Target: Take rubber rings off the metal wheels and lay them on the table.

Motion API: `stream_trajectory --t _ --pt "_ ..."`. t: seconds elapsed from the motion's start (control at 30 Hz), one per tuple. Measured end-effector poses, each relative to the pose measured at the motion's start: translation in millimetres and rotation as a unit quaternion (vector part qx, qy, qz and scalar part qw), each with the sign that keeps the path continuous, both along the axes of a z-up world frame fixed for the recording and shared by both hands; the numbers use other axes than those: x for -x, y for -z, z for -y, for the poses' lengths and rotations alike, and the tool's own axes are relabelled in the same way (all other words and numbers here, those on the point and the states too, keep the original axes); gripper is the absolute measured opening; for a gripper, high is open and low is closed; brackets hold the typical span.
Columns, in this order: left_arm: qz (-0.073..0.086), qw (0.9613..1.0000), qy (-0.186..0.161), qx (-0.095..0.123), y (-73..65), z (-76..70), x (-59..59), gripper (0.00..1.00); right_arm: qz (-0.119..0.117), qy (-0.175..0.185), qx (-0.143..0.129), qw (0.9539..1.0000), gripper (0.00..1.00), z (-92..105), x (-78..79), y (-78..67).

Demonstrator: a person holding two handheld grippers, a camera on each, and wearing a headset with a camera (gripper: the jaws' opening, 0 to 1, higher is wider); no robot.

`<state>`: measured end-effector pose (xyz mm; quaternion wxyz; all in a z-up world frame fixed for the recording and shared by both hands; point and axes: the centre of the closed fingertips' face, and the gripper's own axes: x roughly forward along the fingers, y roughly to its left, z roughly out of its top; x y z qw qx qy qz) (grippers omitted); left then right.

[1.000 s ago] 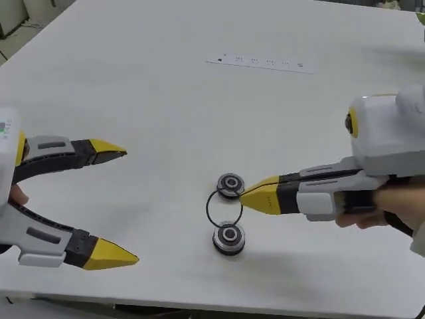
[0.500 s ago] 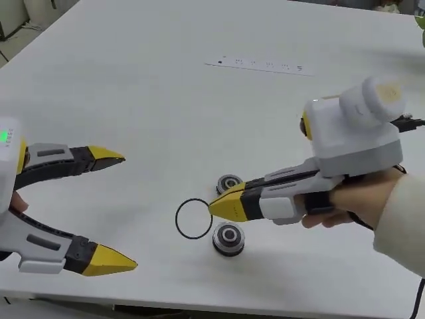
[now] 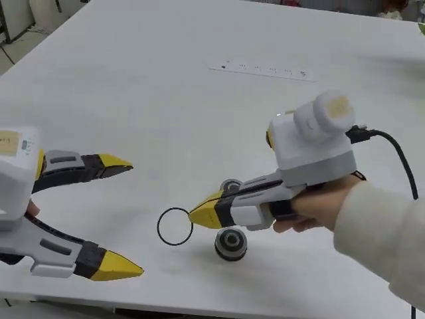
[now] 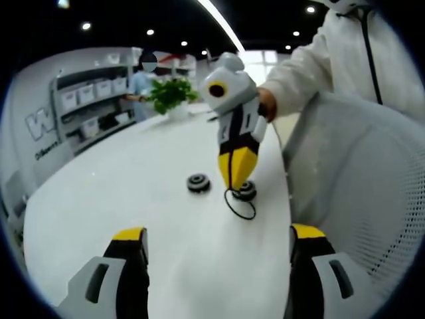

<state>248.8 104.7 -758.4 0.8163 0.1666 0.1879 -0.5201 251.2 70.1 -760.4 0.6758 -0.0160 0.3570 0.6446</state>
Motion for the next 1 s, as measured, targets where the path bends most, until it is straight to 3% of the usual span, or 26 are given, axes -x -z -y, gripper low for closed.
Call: stream_trajectory --t 0.4,0.8,1.0 --pt "-0.004 0.9999 0.014 -0.007 4.5 7.8 2.1 0.88 0.003 0.007 0.022 0.9997 0.0 -11.5 -4.1 22.0" --pt "-0.007 0.9998 0.016 -0.009 8.4 9.5 3.6 0.87 0.024 0.006 0.054 0.9983 0.0 -12.6 -6.3 45.8" --pt "-0.007 0.9998 0.013 -0.01 8.5 7.7 3.4 0.87 0.029 0.005 0.061 0.9977 0.0 -12.4 -6.5 51.2"
